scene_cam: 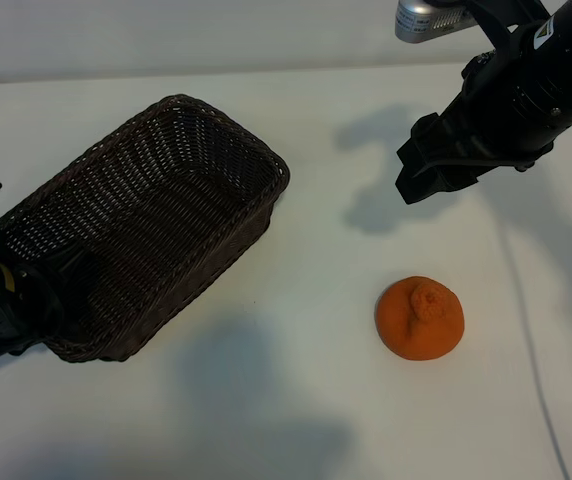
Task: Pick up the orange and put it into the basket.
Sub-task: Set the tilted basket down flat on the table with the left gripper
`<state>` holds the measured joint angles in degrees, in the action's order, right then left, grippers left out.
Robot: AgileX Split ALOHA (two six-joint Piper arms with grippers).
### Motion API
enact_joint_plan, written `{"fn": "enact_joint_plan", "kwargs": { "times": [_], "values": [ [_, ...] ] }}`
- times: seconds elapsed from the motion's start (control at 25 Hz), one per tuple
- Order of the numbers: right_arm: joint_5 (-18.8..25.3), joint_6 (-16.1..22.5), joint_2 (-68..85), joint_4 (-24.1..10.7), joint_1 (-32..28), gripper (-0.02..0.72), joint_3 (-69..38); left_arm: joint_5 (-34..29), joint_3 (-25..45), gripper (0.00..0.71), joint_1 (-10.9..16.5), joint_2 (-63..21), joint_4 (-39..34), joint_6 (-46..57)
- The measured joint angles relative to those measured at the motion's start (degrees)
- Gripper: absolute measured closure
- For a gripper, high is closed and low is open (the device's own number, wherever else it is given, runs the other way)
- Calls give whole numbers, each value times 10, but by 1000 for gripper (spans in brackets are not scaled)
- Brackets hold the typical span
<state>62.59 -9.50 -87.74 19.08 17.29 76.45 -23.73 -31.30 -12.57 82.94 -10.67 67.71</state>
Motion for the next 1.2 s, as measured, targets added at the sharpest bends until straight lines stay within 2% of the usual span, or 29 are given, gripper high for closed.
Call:
{"fn": "enact_joint_plan", "kwargs": {
  "times": [0.12,0.36,0.52,0.68,0.92,1.2],
  "values": [
    [0,0,0,0,0,126,0,19,0,539,0,0,23,-33],
    [-1,0,0,0,0,126,0,64,0,553,0,2,122,-158],
    [-2,0,0,0,0,127,0,65,1,557,4,-23,168,-239],
    [-2,0,0,0,0,127,0,45,2,557,30,-66,190,-313],
    [-2,0,0,0,0,127,0,13,4,557,87,-131,250,-448],
    [-2,0,0,0,0,127,0,-12,5,557,136,-141,431,-694]
  ]
}}
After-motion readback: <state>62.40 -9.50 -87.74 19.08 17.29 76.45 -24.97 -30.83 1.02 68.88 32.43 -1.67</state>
